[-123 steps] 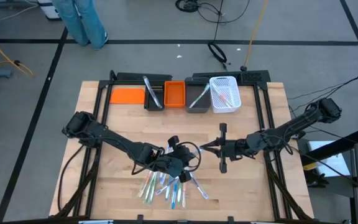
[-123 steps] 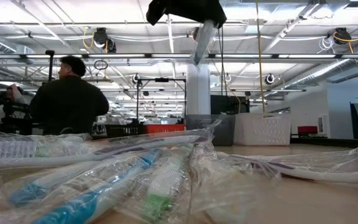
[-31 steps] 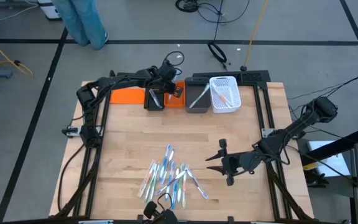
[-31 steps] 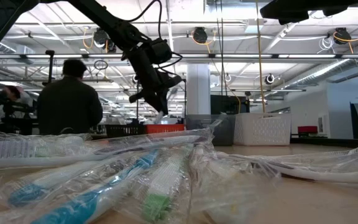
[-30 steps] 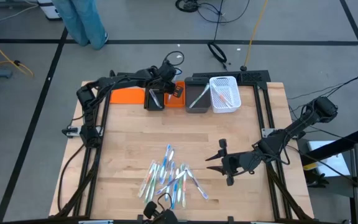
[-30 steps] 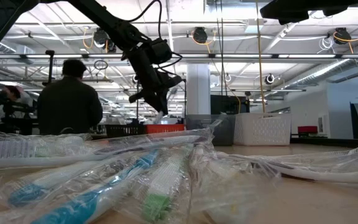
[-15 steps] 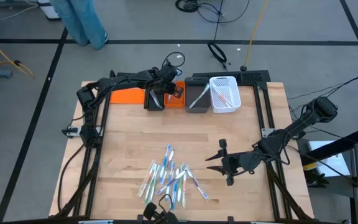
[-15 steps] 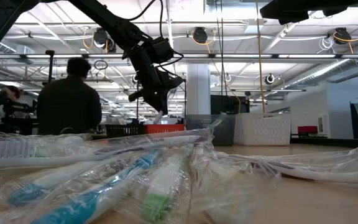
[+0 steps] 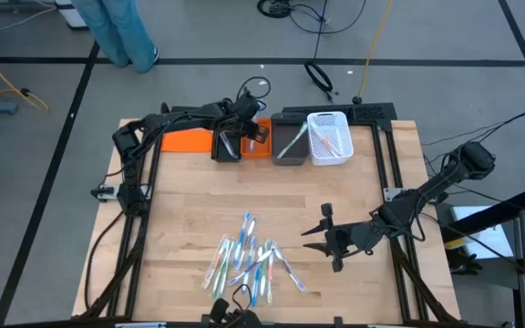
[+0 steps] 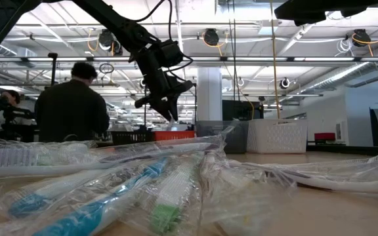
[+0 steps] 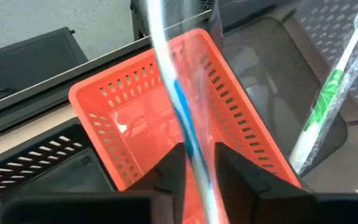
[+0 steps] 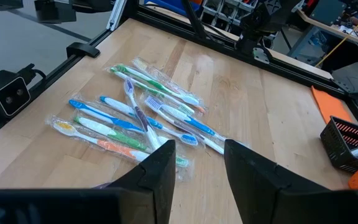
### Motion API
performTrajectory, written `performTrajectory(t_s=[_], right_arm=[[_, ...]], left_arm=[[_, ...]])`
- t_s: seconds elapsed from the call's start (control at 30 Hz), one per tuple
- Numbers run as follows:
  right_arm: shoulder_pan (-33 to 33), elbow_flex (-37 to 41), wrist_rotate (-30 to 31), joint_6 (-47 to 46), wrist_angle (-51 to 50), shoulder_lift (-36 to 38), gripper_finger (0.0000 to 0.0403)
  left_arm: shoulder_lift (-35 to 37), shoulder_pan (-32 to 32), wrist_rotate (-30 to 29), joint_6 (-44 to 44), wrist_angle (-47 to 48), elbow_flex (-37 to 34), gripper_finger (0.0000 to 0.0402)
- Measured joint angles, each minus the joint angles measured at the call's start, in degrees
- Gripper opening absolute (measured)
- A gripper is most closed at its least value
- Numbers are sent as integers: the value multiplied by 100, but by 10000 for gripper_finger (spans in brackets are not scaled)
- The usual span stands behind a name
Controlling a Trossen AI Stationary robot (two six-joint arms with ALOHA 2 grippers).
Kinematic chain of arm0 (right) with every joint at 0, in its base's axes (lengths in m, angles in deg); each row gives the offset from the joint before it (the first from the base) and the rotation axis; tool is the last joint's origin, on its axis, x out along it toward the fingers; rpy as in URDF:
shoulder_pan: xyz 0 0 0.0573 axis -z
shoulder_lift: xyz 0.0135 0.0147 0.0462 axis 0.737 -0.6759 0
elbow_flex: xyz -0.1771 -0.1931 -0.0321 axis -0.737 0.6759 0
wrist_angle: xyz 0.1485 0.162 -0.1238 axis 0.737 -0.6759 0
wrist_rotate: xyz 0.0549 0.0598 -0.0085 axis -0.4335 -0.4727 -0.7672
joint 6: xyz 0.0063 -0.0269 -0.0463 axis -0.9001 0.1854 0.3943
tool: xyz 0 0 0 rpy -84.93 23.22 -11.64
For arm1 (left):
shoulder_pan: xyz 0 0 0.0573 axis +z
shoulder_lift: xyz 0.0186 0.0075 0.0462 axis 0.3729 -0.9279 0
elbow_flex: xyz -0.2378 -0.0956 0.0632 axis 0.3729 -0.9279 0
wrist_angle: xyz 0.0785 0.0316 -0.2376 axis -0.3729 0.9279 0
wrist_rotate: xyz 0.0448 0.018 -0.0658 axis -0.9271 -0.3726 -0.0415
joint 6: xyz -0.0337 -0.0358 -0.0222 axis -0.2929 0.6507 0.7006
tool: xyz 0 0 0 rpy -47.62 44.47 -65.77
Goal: Pick & Place Toothbrushes
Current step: Put the blue toothbrush into the orange basket
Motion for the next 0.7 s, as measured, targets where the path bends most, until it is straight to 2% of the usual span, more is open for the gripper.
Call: performTrajectory(t_s=[0.17, 0.3, 0.7], right_arm=[[0, -1, 0, 0, 0, 0, 132], [0, -2, 0, 0, 0, 0, 132], [0, -2, 0, -17, -9, 0, 132]], left_arm=[[0, -6, 3, -63, 2, 0, 142], [0, -56, 1, -241, 4, 0, 166], [120, -174, 158, -387, 448, 11, 173]])
